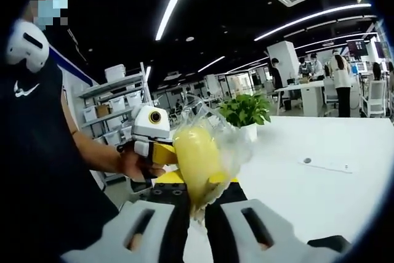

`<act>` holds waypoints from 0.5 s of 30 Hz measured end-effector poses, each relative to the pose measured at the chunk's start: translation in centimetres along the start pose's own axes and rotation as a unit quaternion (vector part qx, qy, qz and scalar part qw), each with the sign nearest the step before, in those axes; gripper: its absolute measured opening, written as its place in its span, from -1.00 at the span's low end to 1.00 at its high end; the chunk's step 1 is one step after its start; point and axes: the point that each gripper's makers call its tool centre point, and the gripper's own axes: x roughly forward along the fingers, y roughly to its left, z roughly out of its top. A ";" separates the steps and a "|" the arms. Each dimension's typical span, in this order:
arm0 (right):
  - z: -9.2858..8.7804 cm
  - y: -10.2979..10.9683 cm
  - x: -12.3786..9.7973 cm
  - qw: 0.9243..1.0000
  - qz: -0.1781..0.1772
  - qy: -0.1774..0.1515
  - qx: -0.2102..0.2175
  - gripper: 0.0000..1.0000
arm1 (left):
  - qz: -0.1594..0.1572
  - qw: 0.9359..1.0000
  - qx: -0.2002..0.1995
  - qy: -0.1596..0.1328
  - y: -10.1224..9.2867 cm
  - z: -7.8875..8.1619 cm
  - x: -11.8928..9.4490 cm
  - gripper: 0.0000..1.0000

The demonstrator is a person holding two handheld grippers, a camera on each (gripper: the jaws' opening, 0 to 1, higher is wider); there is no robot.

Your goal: Compare the silicone blocks by pressing each to a similar depth, holding the contact briefly, and releasing to observe deformation and rebound differences across the visible hardness samples.

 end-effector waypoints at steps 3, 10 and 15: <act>0.1 0.0 0.0 1.000 -0.001 0.005 -0.003 -0.98 | 0.004 1.000 0.005 0.003 0.1 0.0 0.0 -0.98; 0.2 0.1 0.0 1.000 -0.001 0.014 -0.013 -1.00 | 0.016 0.999 0.035 0.005 0.0 0.0 -0.1 -0.96; 0.2 0.4 -0.2 1.000 0.003 0.015 -0.014 -1.00 | 0.013 0.999 0.032 0.003 -0.3 0.0 -0.2 -0.96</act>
